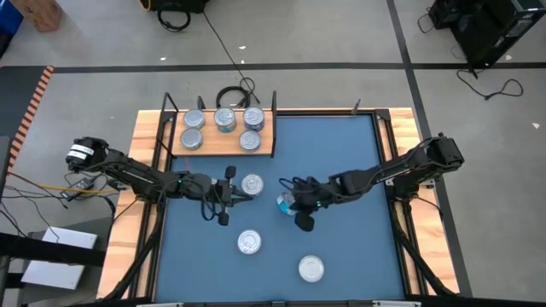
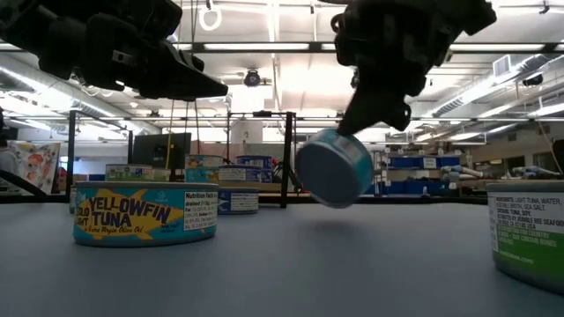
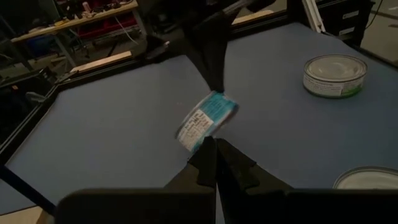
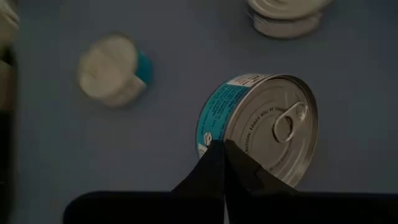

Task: Stack canned seafood by type on shelf
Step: Put the yellow blue tuna can on the shelf

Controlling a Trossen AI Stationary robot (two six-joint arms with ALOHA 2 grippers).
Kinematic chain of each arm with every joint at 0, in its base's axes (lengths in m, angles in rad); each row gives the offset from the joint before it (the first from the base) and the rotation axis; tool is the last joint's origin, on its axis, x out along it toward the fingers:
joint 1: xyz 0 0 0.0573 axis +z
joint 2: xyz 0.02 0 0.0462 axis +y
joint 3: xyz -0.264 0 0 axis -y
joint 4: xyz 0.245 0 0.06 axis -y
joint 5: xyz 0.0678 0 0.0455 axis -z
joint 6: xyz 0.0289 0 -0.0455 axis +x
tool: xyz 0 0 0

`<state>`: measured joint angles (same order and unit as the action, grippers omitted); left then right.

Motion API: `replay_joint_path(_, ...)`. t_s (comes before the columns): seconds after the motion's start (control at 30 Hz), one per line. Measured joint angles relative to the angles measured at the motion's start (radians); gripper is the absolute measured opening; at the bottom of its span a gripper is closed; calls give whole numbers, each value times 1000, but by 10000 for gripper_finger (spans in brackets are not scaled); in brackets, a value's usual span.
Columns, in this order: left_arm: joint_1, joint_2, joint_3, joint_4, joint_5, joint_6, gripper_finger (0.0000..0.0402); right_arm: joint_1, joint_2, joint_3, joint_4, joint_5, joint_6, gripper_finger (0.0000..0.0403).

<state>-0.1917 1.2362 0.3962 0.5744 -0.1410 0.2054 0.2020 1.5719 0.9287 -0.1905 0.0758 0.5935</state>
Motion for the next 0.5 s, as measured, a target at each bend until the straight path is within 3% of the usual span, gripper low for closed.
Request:
replay_joint_path(0.3,-35,0,0,0,18,-1,5,-10,0,-178,477,-97,152,0)
replay_joint_path(0.5,-49,0,0,16,22,-9,5,-31,0,-287,580,-101,221,0)
